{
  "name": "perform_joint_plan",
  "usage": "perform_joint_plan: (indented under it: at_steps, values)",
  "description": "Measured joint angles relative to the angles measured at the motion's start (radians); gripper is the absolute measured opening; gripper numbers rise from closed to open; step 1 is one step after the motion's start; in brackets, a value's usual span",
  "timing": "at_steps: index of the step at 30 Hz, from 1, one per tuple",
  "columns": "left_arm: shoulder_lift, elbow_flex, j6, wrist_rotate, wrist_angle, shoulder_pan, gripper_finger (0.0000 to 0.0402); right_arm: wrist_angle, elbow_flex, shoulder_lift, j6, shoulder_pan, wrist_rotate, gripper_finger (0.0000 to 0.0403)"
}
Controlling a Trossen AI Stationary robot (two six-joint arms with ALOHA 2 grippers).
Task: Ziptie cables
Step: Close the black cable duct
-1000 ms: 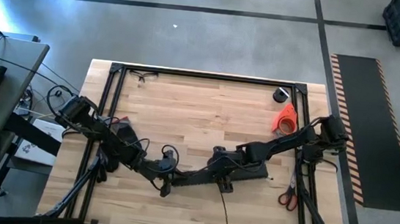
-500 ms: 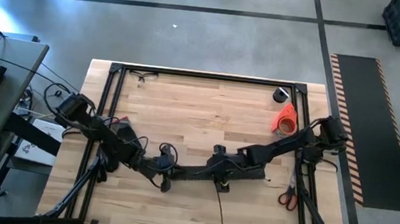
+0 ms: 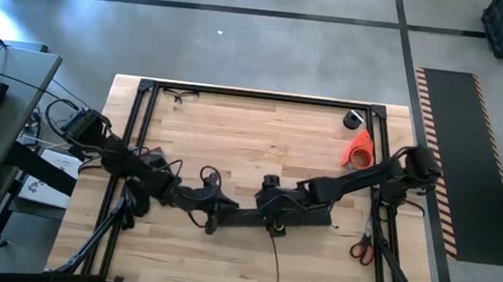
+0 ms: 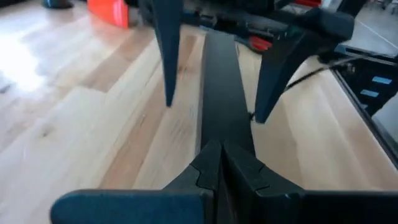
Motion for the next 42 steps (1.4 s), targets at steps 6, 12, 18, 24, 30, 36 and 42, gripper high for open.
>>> perform_joint_plan:
  at_steps: [6, 12, 18, 24, 30, 36, 42]
  values:
    - [-0.001, 0.051, 0.201, 0.016, 0.012, 0.012, 0.0000, -0.145, 0.028, -0.068, -0.011, 0.007, 0.022, 0.0360]
    - [0.054, 0.187, 0.321, 0.038, -0.156, 0.025, 0.0017, -0.234, 0.026, -0.065, 0.046, 0.056, 0.019, 0.0355]
    - [0.155, 0.298, 0.342, 0.115, -0.286, 0.054, 0.0096, -0.221, 0.026, 0.001, 0.090, 0.084, 0.081, 0.0355]
    - [0.190, 0.314, 0.324, 0.151, -0.300, 0.101, 0.0189, -0.221, 0.027, 0.017, 0.144, 0.078, 0.129, 0.0355]
    - [0.212, 0.316, 0.235, 0.265, -0.302, 0.156, 0.0230, -0.218, 0.027, 0.047, 0.152, 0.067, 0.124, 0.0355]
    - [0.257, 0.318, 0.211, 0.287, -0.282, 0.167, 0.0230, -0.215, 0.027, 0.097, 0.159, 0.049, 0.110, 0.0354]
    - [0.273, 0.318, 0.197, 0.306, -0.269, 0.166, 0.0230, -0.206, 0.027, 0.121, 0.192, 0.033, 0.078, 0.0325]
